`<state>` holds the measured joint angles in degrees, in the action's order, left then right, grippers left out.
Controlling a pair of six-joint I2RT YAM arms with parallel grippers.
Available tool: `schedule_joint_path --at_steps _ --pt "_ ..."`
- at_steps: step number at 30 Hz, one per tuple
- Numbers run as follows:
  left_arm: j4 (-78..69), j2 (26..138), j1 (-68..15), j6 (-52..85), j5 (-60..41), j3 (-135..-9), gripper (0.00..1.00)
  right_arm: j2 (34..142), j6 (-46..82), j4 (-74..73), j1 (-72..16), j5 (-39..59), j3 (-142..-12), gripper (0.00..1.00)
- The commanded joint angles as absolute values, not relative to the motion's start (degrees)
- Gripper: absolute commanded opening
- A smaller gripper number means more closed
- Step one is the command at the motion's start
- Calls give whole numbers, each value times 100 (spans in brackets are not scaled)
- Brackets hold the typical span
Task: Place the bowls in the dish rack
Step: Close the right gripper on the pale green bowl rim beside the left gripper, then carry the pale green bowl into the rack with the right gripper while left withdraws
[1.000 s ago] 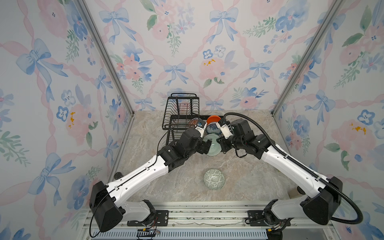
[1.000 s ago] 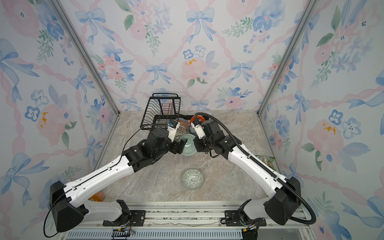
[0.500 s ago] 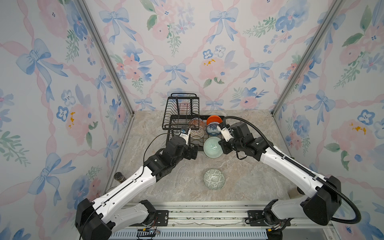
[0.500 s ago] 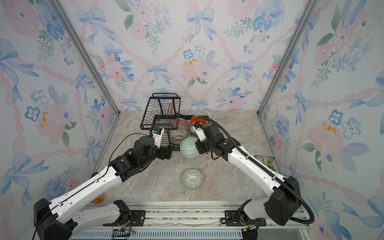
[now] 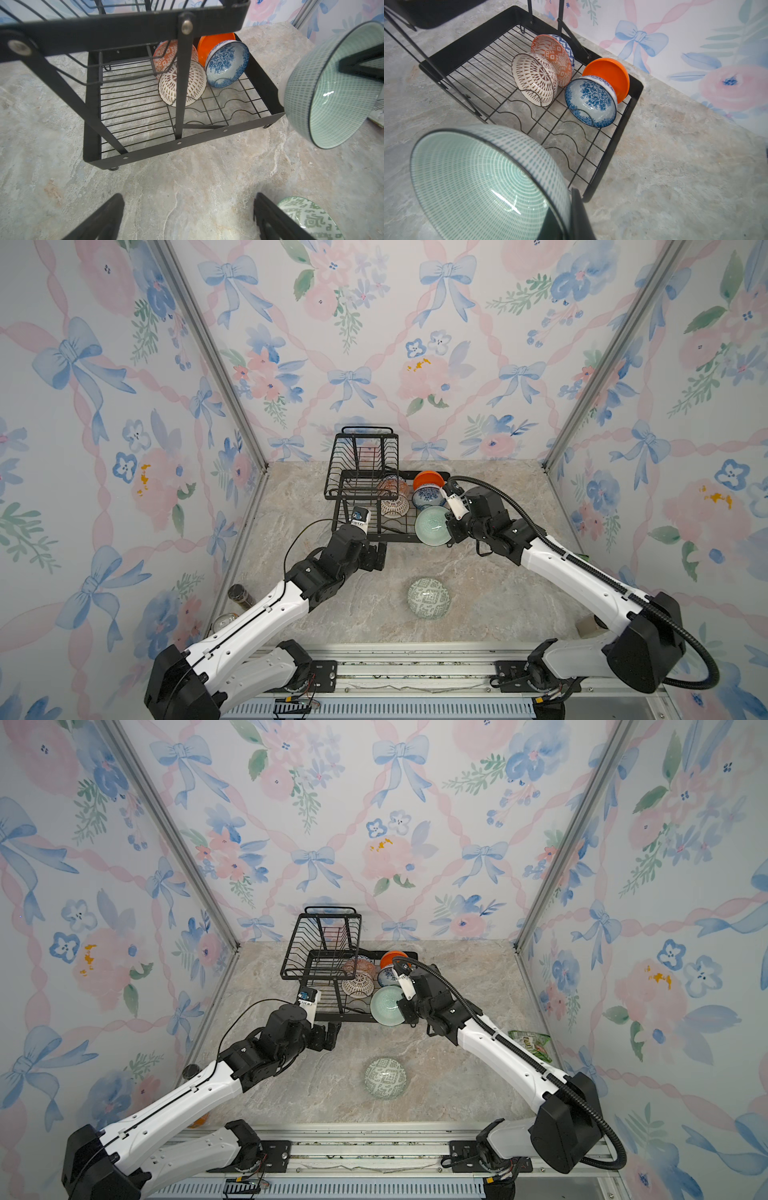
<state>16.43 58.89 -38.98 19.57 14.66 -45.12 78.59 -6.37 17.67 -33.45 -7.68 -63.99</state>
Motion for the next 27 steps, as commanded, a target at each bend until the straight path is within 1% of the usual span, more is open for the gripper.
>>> schedule_joint_path --at_steps 1,4,8,18,26,27 --pt "1666 5788 -3828 2030 1355 -4452 98 7721 -1059 764 -3281 -1295 -6201 0" --pt "1654 5749 -3797 2030 1329 -4397 98 7776 -1456 -77 -3254 -1583 -5817 0" --pt "1645 5657 -3775 2039 1292 -4329 98 7992 -1730 -790 -3133 -1608 -5643 0" --pt "1597 5589 -3727 2030 1234 -4263 98 8680 -2215 -1391 -2981 -1785 -5872 0" --pt "1452 5677 -3657 1978 1114 -4263 98 9071 -2665 -2501 -2971 -2096 -5619 0" --pt "1452 5680 -3652 1970 1113 -4100 98 9115 -2723 -2620 -2970 -2123 -5591 0"
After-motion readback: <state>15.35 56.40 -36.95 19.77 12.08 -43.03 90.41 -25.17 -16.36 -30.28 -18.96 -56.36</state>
